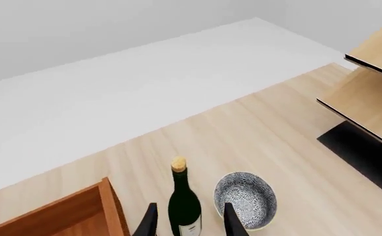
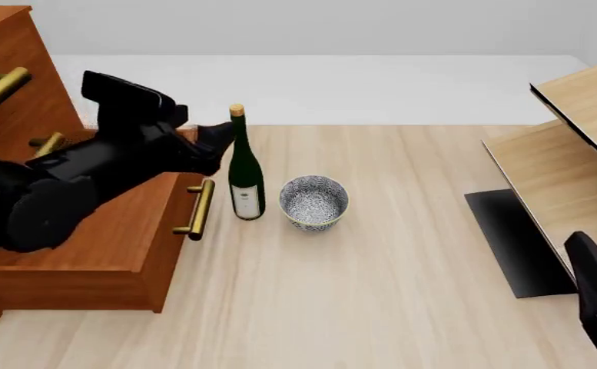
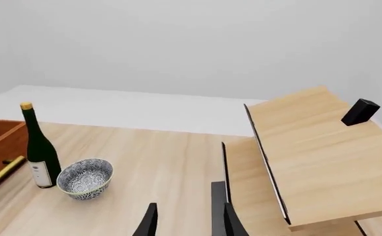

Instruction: Put the wine bottle in the bottom drawer of the cabinet.

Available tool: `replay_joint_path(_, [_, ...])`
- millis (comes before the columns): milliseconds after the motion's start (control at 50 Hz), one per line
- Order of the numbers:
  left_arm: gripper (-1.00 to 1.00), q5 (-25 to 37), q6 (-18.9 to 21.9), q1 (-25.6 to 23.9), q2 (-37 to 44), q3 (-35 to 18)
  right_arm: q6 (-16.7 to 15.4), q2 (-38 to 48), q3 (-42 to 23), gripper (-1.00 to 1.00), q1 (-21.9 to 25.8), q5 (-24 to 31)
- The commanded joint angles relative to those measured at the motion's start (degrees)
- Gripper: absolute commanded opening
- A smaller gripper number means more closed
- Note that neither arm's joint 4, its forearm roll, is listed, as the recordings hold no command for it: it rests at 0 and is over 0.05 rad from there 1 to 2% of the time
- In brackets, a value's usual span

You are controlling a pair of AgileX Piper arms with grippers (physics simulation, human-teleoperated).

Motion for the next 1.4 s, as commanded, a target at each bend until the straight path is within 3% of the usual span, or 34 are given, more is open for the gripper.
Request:
replay_joint_path(20, [1.0,-3.1,0.71,-0.52,4.96,-0.97,-0.04,0.0,0.31,1.0,-0.42,-0.03])
replay_joint_path(400, [1.0,-6.55,1.83,-1.2,9.69,-2.65,-0.06,0.01,0.78,1.0,0.05,-0.1])
replay_joint_path(700, [1.0,-14.8,4.89,-0.69,9.53,0.73,-0.09,0.03,0.11,1.0,0.05,0.55])
replay_joint_path(1120, [1.0,-21.65,2.88,-0.04,12.28,2.48,-0.41,0.03,-0.62,1.0,0.01,1.23])
replay_joint_path(1400, [1.0,-22.08,2.39,1.23,15.36,-0.17,-0.73,0.02,-0.82,1.0,-0.2,1.78])
